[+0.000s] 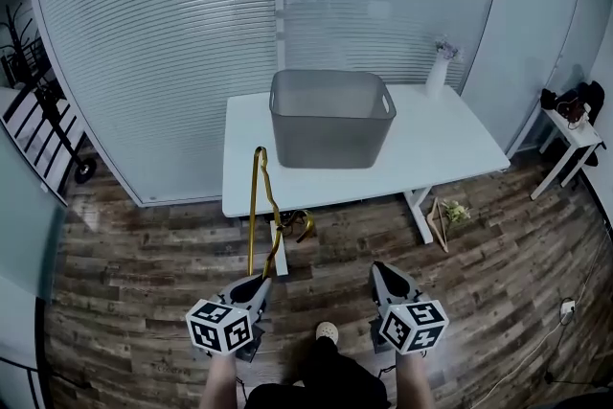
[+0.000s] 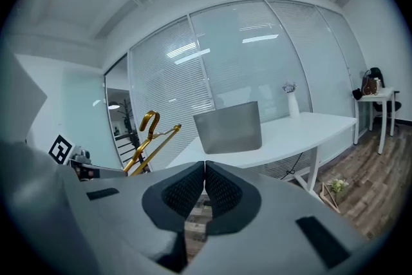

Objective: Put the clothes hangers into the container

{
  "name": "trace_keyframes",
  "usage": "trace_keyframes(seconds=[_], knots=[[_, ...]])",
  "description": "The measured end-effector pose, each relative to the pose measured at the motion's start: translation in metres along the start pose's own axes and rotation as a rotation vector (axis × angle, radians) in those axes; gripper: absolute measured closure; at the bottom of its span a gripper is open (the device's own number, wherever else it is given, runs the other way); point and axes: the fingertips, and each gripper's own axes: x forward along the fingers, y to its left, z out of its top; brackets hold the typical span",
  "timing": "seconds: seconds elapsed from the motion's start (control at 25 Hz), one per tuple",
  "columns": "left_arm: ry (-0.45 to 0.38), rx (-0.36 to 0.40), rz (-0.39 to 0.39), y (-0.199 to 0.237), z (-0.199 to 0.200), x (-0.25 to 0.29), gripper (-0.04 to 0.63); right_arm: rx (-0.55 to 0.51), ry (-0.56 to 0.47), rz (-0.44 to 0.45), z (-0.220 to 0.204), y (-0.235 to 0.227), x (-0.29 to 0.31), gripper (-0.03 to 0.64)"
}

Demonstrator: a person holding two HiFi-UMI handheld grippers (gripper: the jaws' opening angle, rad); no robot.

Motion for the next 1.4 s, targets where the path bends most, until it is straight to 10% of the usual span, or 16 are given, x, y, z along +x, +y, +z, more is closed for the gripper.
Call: trace_keyframes(seconds=[1.4], knots=[[-0.066, 0.043, 0.149, 0.057, 0.095, 0.124, 0.572, -0.075, -0.01, 0.156, 0.086, -0.089, 0.162, 0.589]])
